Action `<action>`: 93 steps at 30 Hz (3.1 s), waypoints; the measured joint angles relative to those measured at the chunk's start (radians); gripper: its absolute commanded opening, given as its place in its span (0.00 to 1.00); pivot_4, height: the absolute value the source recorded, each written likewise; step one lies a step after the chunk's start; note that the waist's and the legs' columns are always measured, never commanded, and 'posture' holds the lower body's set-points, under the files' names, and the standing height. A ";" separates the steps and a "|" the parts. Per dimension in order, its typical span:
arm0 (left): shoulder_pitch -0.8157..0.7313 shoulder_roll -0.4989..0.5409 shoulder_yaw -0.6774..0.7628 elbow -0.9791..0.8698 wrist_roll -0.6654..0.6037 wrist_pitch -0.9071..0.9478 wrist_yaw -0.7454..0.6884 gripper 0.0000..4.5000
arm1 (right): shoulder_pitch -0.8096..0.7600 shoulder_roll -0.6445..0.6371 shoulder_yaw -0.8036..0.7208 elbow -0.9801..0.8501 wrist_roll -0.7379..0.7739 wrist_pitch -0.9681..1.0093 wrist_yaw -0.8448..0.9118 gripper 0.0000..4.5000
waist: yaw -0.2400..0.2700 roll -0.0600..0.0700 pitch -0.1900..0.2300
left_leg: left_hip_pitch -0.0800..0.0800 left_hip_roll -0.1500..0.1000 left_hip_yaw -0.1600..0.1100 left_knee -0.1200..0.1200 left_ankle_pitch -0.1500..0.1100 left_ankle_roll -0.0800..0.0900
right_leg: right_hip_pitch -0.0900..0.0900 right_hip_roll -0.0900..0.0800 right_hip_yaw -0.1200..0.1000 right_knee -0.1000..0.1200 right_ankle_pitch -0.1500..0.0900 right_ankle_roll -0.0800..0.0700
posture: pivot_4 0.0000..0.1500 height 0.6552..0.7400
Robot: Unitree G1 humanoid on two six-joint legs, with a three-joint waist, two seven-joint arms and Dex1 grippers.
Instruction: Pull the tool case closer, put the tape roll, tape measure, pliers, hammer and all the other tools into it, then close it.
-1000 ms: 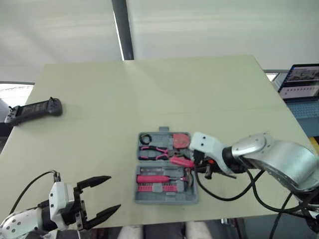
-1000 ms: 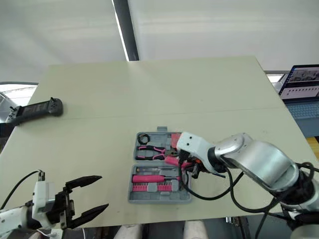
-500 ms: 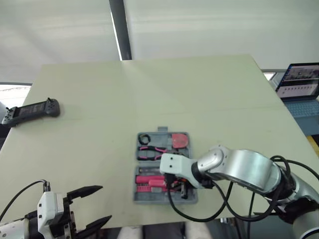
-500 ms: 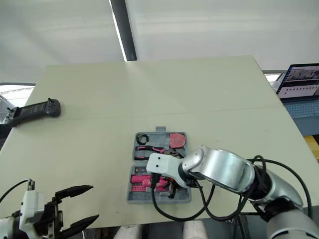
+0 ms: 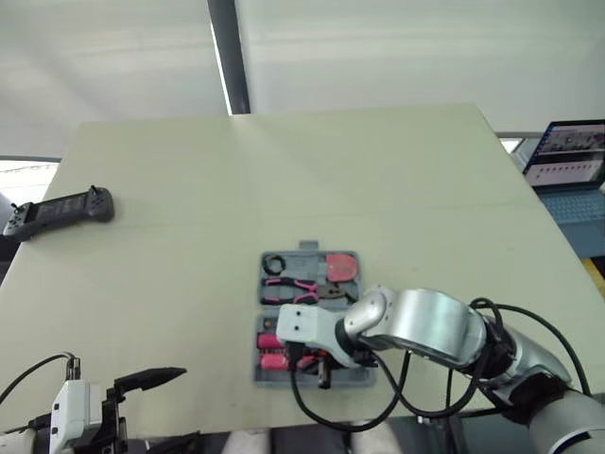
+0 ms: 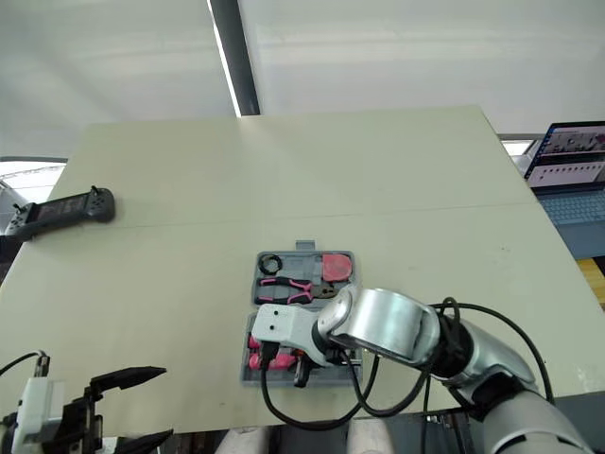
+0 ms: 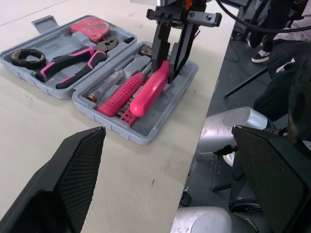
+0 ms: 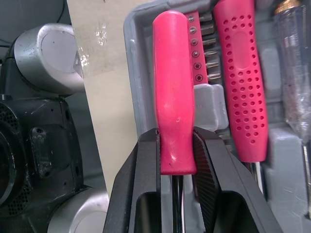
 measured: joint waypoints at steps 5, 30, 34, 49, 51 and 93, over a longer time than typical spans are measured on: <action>0.004 0.003 -0.002 0.001 0.003 -0.022 -0.034 1.00 | 0.001 0.022 0.006 0.023 -0.009 -0.001 -0.014 0.09 | 0.000 0.000 0.000 | 0.000 0.000 0.000 0.000 0.000 0.000 | 0.000 0.000 0.000 0.000 0.000 0.000 | 1.00 1.00; 0.009 -0.005 -0.013 -0.002 0.018 -0.045 -0.022 1.00 | 0.030 0.034 0.072 0.084 -0.014 -0.061 -0.018 0.20 | -0.001 0.000 0.000 | 0.001 0.000 0.000 -0.004 0.001 -0.001 | -0.001 0.000 0.000 0.000 0.000 -0.001 | 1.00 1.00; 0.007 -0.006 -0.018 -0.002 0.024 -0.045 -0.017 1.00 | 0.029 0.034 0.074 0.084 0.001 -0.063 0.001 0.62 | -0.001 0.000 0.000 | 0.001 0.000 0.000 -0.004 0.001 -0.002 | -0.001 0.000 0.000 0.000 0.000 -0.001 | 1.00 1.00; -0.085 -0.017 -0.114 0.018 0.049 -0.048 0.022 1.00 | -0.015 -0.077 -0.145 -0.010 0.122 -0.017 0.065 0.99 | 0.001 -0.001 0.000 | 0.001 0.000 0.001 -0.004 0.001 -0.002 | -0.001 0.000 0.000 -0.001 0.000 -0.001 | 1.00 1.00; -0.092 -0.023 -0.129 0.031 0.056 -0.048 0.029 1.00 | 0.028 -0.085 -0.169 -0.011 0.125 -0.048 0.069 0.88 | 0.000 -0.001 0.000 | 0.001 0.000 0.001 -0.004 0.001 -0.002 | 0.000 0.000 0.000 -0.001 0.000 -0.001 | 1.00 1.00; -0.109 -0.037 -0.151 0.036 0.069 -0.058 0.085 1.00 | 0.531 -0.107 -0.199 0.266 -0.370 -1.064 0.355 0.02 | 0.003 -0.006 0.000 | 0.002 0.000 0.006 -0.004 0.001 -0.002 | 0.003 0.001 -0.002 -0.002 0.000 -0.001 | 1.00 1.00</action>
